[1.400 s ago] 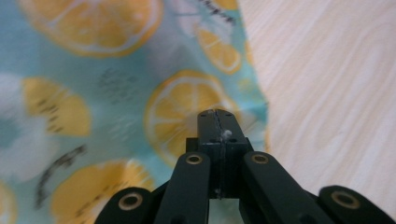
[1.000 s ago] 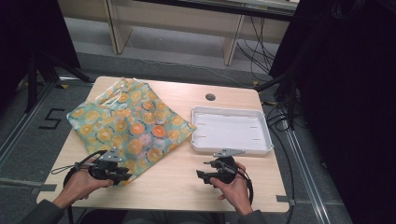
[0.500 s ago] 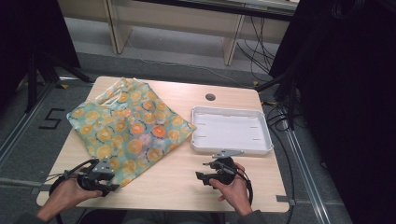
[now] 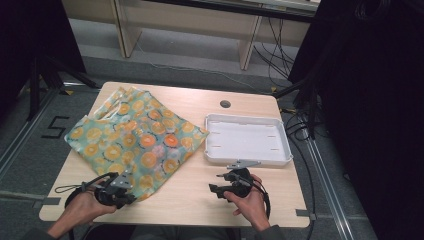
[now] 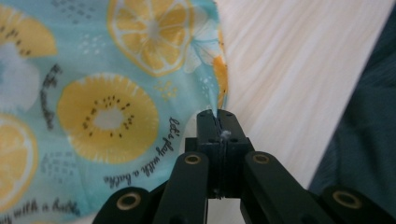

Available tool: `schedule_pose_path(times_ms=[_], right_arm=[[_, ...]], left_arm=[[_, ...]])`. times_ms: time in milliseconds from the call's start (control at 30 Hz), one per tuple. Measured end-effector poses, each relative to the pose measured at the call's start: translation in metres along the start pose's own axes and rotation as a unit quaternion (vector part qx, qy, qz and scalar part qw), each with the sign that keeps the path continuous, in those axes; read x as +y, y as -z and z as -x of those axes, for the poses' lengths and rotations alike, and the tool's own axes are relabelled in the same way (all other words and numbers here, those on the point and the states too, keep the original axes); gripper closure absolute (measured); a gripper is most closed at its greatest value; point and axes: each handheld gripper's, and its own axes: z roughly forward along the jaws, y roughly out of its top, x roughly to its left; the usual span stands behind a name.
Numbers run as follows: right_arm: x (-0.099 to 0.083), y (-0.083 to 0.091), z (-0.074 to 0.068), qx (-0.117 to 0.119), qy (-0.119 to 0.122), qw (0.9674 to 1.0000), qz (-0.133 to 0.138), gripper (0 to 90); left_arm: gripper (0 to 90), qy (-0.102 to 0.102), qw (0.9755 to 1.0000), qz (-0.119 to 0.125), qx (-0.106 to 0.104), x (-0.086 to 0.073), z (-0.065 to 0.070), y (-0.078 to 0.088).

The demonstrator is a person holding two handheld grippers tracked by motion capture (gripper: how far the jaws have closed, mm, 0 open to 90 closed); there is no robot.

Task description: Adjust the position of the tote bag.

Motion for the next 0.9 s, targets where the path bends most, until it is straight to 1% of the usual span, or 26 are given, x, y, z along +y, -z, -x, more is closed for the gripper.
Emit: schedule_pose_path(times_ms=[33, 67, 100, 133, 167, 200, 233, 267, 300, 333, 367, 433, 467, 500, 533, 567, 600, 633, 667, 700, 733, 767, 800, 833, 867, 900], right_arm=[[-0.001, -0.001, 0.000, -0.003, -0.003, 0.9999, 0.011, 29.9], [0.000, 0.002, 0.000, -0.005, 0.000, 1.0000, -0.003, 29.9], [-0.001, -0.001, 0.000, -0.006, -0.004, 0.9999, 0.011, 30.0], [-0.001, -0.001, 0.000, -0.004, -0.004, 0.9999, 0.010, 30.6], [-0.001, -0.001, -0.001, -0.004, -0.001, 0.9999, 0.009, 31.2], [0.000, 0.001, -0.001, -0.003, 0.004, 1.0000, 0.002, 31.4], [0.000, 0.001, -0.001, -0.003, 0.004, 1.0000, 0.002, 31.4], [0.000, 0.001, -0.001, -0.003, 0.002, 1.0000, -0.003, 31.4], [0.000, 0.002, -0.002, -0.003, 0.002, 1.0000, -0.003, 31.5], [0.000, 0.002, -0.002, -0.003, 0.002, 1.0000, -0.003, 31.5], [-0.001, 0.002, -0.002, -0.004, 0.002, 1.0000, -0.001, 31.7], [-0.002, 0.002, -0.001, -0.004, 0.001, 1.0000, 0.006, 32.1], [-0.002, 0.003, 0.000, -0.012, -0.001, 0.9999, 0.003, 32.2], [-0.003, 0.004, 0.002, -0.016, 0.009, 0.9998, 0.002, 32.4], [-0.003, 0.004, 0.002, -0.016, 0.009, 0.9998, 0.002, 32.4], [-0.003, 0.005, 0.001, -0.017, -0.004, 0.9998, 0.006, 32.9], [-0.003, 0.008, 0.004, -0.022, 0.000, 0.9998, 0.000, 32.9], [-0.004, 0.008, 0.006, -0.033, 0.005, 0.9994, 0.010, 33.1], [-0.004, 0.011, 0.007, -0.033, -0.011, 0.9993, 0.011, 33.3], [-0.004, 0.013, 0.009, -0.040, -0.012, 0.9991, 0.011, 33.5], [-0.007, 0.015, 0.014, -0.044, -0.020, 0.9987, 0.018, 33.5], [-0.007, 0.018, 0.017, -0.049, -0.017, 0.9987, 0.003, 33.5], [-0.008, 0.018, 0.019, -0.048, -0.014, 0.9987, 0.011, 33.5], [-0.008, 0.018, 0.019, -0.048, -0.014, 0.9987, 0.011, 33.5], [-0.008, 0.019, 0.018, -0.046, -0.028, 0.9985, 0.000, 33.4], [-0.009, 0.018, 0.017, -0.044, -0.035, 0.9984, -0.005, 33.3]], left_arm=[[89.6, -0.010, 0.9999, 0.000, -0.001, 0.004, 0.002, -0.003], [89.6, -0.006, 1.0000, 0.001, -0.002, 0.008, 0.005, -0.005], [89.6, -0.011, 0.9999, 0.004, -0.007, 0.017, 0.010, -0.011], [89.6, -0.003, 0.9999, 0.011, -0.010, 0.021, 0.013, -0.015], [89.6, -0.011, 0.9998, 0.006, -0.014, 0.026, 0.015, -0.017], [89.6, -0.011, 0.9998, 0.006, -0.014, 0.026, 0.015, -0.017], [89.6, -0.006, 0.9997, 0.015, -0.016, 0.031, 0.018, -0.021], [89.6, -0.007, 0.9995, 0.022, -0.024, 0.041, 0.023, -0.027], [89.6, -0.007, 0.9995, 0.022, -0.024, 0.041, 0.023, -0.027], [89.6, -0.015, 0.9994, 0.017, -0.026, 0.047, 0.023, -0.029], [89.6, -0.011, 0.9993, 0.025, -0.026, 0.052, 0.026, -0.032], [89.6, -0.019, 0.9991, 0.024, -0.028, 0.063, 0.028, -0.038], [89.6, -0.023, 0.9988, 0.034, -0.028, 0.075, 0.034, -0.046], [89.6, -0.031, 0.9987, 0.029, -0.027, 0.081, 0.035, -0.048], [89.6, -0.031, 0.9987, 0.029, -0.027, 0.081, 0.035, -0.048], [89.6, -0.026, 0.9988, 0.032, -0.027, 0.087, 0.038, -0.052], [89.6, -0.027, 0.9986, 0.035, -0.028, 0.093, 0.040, -0.056], [89.6, -0.024, 0.9986, 0.042, -0.024, 0.098, 0.042, -0.061], [89.6, -0.040, 0.9984, 0.034, -0.021, 0.104, 0.042, -0.063], [89.6, -0.031, 0.9986, 0.036, -0.020, 0.110, 0.043, -0.068], [89.5, -0.033, 0.9982, 0.046, -0.019, 0.121, 0.044, -0.073], [89.4, -0.029, 0.9982, 0.049, -0.019, 0.125, 0.044, -0.075], [89.3, -0.026, 0.9979, 0.056, -0.021, 0.129, 0.044, -0.076], [89.0, -0.026, 0.9979, 0.056, -0.021, 0.129, 0.044, -0.076], [87.6, -0.034, 0.9976, 0.056, -0.022, 0.131, 0.042, -0.075], [83.5, -0.027, 0.9973, 0.061, -0.029, 0.131, 0.041, -0.073]])
